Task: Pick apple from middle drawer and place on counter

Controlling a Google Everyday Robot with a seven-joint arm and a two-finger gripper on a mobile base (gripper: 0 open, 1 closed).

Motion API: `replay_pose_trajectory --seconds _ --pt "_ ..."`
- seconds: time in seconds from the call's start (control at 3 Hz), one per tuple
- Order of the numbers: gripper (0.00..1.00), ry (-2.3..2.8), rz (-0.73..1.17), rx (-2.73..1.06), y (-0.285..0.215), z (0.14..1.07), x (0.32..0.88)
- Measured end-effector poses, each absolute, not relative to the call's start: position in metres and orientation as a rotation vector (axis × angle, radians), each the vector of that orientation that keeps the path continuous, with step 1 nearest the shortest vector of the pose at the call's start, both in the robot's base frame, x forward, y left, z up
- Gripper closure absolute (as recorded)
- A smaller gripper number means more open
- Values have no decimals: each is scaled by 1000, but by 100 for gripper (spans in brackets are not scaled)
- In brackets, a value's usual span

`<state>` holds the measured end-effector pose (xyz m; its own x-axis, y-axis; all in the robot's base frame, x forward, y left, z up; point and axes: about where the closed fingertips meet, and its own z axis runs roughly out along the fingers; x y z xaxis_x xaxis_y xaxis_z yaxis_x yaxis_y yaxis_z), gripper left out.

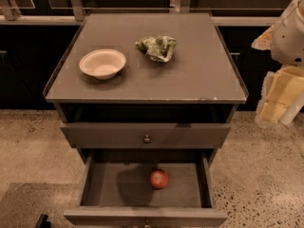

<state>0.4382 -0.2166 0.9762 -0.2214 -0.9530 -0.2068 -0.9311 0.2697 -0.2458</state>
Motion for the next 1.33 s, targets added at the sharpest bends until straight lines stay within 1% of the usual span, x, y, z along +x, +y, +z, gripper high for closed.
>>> replay_pose_trajectory --seconds 0.33,0.67,1.0,1.33 --pt "0 2232 -99 -1724 -217 976 438" --pt "0 2242 -143 -1685 -216 967 435" --pt "0 2258 -95 -1555 -207 940 409" --pt "0 2269 133 -1432 -197 863 387"
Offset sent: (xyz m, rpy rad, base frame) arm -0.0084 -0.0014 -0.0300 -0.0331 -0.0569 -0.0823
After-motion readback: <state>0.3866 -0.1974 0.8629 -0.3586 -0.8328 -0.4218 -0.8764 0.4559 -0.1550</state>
